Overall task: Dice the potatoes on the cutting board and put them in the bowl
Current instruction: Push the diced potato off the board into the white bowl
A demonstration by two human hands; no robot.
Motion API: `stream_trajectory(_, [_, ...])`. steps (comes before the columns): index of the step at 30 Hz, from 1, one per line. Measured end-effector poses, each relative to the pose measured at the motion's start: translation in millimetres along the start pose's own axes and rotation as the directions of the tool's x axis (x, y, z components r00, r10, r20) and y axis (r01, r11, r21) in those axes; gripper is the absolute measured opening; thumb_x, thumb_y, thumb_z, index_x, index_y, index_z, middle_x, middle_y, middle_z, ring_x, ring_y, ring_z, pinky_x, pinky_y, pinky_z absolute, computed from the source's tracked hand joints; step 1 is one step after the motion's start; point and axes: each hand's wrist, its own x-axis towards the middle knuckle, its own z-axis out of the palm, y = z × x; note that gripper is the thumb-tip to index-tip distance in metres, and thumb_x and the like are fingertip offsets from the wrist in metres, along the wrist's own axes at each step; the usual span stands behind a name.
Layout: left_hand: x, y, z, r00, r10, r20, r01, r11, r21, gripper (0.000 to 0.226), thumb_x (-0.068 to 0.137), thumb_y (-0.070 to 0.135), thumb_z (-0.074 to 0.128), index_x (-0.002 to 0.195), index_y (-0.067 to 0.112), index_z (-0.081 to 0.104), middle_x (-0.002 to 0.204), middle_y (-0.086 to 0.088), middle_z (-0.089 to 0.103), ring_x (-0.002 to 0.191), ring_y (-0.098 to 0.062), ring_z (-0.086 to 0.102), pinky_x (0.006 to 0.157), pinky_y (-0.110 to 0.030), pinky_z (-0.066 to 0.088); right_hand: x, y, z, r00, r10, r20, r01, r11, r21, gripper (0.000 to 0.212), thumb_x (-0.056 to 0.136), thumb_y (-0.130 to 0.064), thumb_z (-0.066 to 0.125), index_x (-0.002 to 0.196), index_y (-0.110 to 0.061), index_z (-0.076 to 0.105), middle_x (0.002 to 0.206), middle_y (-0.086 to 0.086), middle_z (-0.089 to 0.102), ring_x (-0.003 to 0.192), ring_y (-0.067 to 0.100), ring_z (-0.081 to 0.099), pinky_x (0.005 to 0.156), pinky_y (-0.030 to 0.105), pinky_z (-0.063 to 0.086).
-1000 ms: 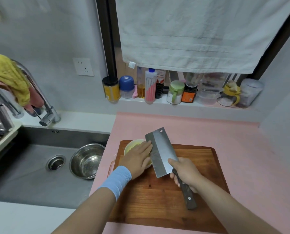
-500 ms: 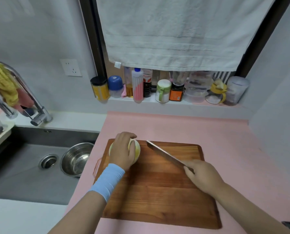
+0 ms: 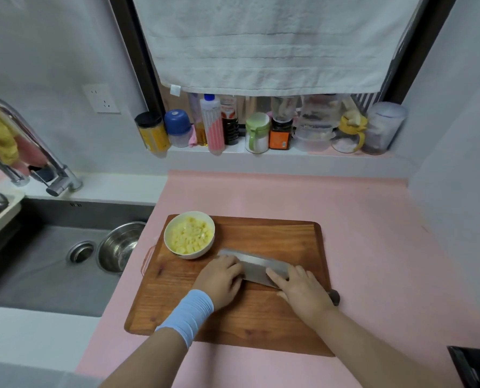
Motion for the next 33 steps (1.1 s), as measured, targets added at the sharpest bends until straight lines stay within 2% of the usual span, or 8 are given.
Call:
stream_trajectory(5, [-9,-9,13,0.995,0.004,0.095,-0.006,1.000,0.022,0.030,0.071,0.021,0.071,0.102,0.023,0.071,0.103,0.004,0.065,0.091,-0.021,0.062,0.080,-0.031,0.053,11,3,-6,0.976,0.075,0.207,-0.092,0.993,0.075,0.058,0.107,-0.013,0.040,0.157,-0.039,0.027,0.143,0.012,0.036,0.125,0.032,0.040,0.111,0.041,0.035])
stream_trajectory(11, [-17,-10,16,0.998,-0.039,0.047,0.038,0.999,0.036,0.029,0.075,0.024,0.072,0.104,0.028,0.073,0.105,0.010,0.065,0.096,-0.015,0.063,0.074,-0.026,0.056,12,18,18,0.982,0.016,0.189,-0.075,0.947,0.313,0.069,0.081,-0.077,0.051,0.135,-0.035,0.047,0.125,-0.011,0.052,0.119,0.016,0.052,0.106,0.045,0.046])
stream_trajectory(15, [-23,-16,14,0.998,-0.063,0.021,0.062,0.997,0.039,0.027,0.080,0.038,0.050,0.096,0.034,0.072,0.096,0.016,0.063,0.086,-0.013,0.062,0.059,-0.026,0.054,13,7,-6,0.975,-0.008,0.221,-0.073,0.932,0.355,0.028,0.091,-0.051,0.062,0.115,-0.038,0.057,0.118,-0.008,0.055,0.112,0.017,0.058,0.102,0.036,0.048])
stream_trajectory(21, [-12,-41,-24,0.972,-0.006,-0.236,0.013,1.000,0.029,0.022,0.081,0.030,0.050,0.089,0.020,0.068,0.088,0.004,0.062,0.080,-0.019,0.057,0.066,-0.031,0.051,65,-23,-65,0.977,0.069,0.200,-0.121,0.958,0.259,0.034,0.101,-0.044,0.046,0.122,-0.027,0.067,0.119,0.000,0.068,0.114,0.025,0.059,0.096,0.040,0.046])
stream_trajectory(25, [-1,-90,-58,0.808,-0.402,-0.431,0.398,0.911,-0.104,0.032,0.080,0.029,0.043,0.097,0.013,0.066,0.097,-0.008,0.060,0.091,-0.029,0.054,0.082,-0.037,0.044,114,-66,-86,0.962,0.126,0.242,-0.238,0.821,0.520,0.049,0.107,-0.038,0.043,0.151,-0.018,0.046,0.154,0.002,0.049,0.141,0.025,0.045,0.115,0.037,0.037])
stream_trajectory(27, [2,-113,-69,0.712,-0.643,-0.283,0.590,0.766,-0.256,0.037,0.087,0.029,0.046,0.116,0.012,0.061,0.115,-0.011,0.054,0.106,-0.033,0.052,0.093,-0.039,0.042,136,-86,-94,0.927,0.166,0.336,-0.346,0.723,0.598,0.055,0.107,-0.040,0.041,0.156,-0.015,0.036,0.157,0.005,0.044,0.141,0.026,0.045,0.112,0.036,0.038])
stream_trajectory(30, [9,-138,-74,0.663,-0.747,0.048,0.706,0.602,-0.374,0.038,0.097,0.033,0.049,0.132,0.018,0.050,0.128,-0.007,0.050,0.113,-0.030,0.055,0.097,-0.038,0.043,167,-109,-88,0.820,0.244,0.518,-0.567,0.469,0.677,0.052,0.106,-0.036,0.039,0.154,-0.016,0.034,0.123,0.016,0.065,0.094,0.029,0.069,0.077,0.037,0.057])
stream_trajectory(33, [21,-152,-75,0.707,-0.702,0.088,0.658,0.606,-0.446,0.026,0.098,0.031,0.048,0.119,0.020,0.059,0.112,-0.003,0.060,0.104,-0.024,0.059,0.088,-0.032,0.043,192,-121,-81,0.751,0.275,0.600,-0.660,0.283,0.696,0.042,0.104,-0.018,0.045,0.144,-0.004,0.047,0.113,0.021,0.069,0.081,0.028,0.071,0.076,0.039,0.064])
